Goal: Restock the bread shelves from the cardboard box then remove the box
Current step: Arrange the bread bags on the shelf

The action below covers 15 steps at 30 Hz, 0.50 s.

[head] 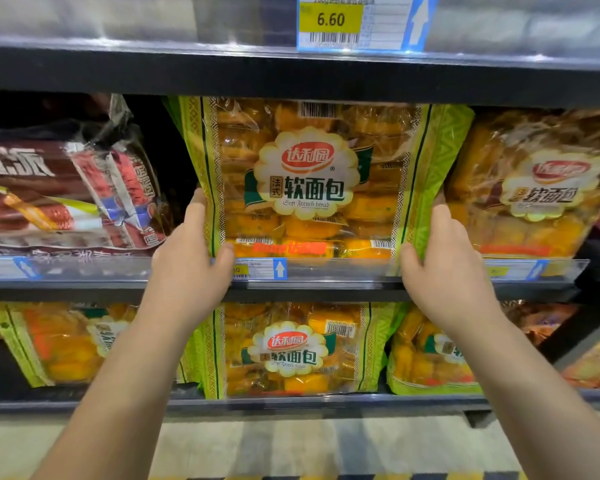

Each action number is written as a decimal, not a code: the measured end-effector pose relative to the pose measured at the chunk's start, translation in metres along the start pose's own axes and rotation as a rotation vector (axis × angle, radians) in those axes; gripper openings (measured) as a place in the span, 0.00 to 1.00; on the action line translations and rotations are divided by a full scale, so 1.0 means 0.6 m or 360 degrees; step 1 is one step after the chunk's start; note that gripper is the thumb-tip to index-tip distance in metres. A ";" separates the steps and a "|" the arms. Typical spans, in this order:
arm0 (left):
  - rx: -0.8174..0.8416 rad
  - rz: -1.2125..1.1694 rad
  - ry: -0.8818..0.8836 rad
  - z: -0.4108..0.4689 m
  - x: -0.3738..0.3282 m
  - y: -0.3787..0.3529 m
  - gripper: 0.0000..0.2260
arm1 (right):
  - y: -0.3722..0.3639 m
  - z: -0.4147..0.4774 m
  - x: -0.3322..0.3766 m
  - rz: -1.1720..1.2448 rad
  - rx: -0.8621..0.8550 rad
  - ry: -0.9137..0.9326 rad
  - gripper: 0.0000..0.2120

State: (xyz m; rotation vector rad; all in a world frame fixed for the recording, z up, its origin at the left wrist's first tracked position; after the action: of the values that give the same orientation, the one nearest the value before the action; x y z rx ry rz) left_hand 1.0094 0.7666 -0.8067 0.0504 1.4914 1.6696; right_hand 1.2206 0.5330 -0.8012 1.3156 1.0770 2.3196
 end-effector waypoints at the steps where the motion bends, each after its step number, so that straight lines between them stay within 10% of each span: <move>1: 0.0010 0.0003 0.0005 -0.001 0.000 0.002 0.37 | 0.001 -0.003 0.000 0.0011 -0.0016 -0.0009 0.29; 15: -0.0033 0.0396 -0.0276 -0.018 -0.066 0.106 0.36 | 0.053 -0.007 0.049 -0.0500 0.0169 -0.0030 0.27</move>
State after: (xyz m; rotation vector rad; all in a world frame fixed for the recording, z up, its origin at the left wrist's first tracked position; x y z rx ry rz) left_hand 0.9925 0.7404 -0.7375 0.3739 1.3794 1.8262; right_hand 1.2048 0.5254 -0.7616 1.1073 1.3115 2.0414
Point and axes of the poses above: each hand's wrist, its own z-axis towards the middle knuckle, its own y-axis out of the back of the hand, x = y × z, the point moved 9 cm from there along z, towards the middle knuckle, and after that the axes turned 12 degrees about z, right-handed, at the moved point
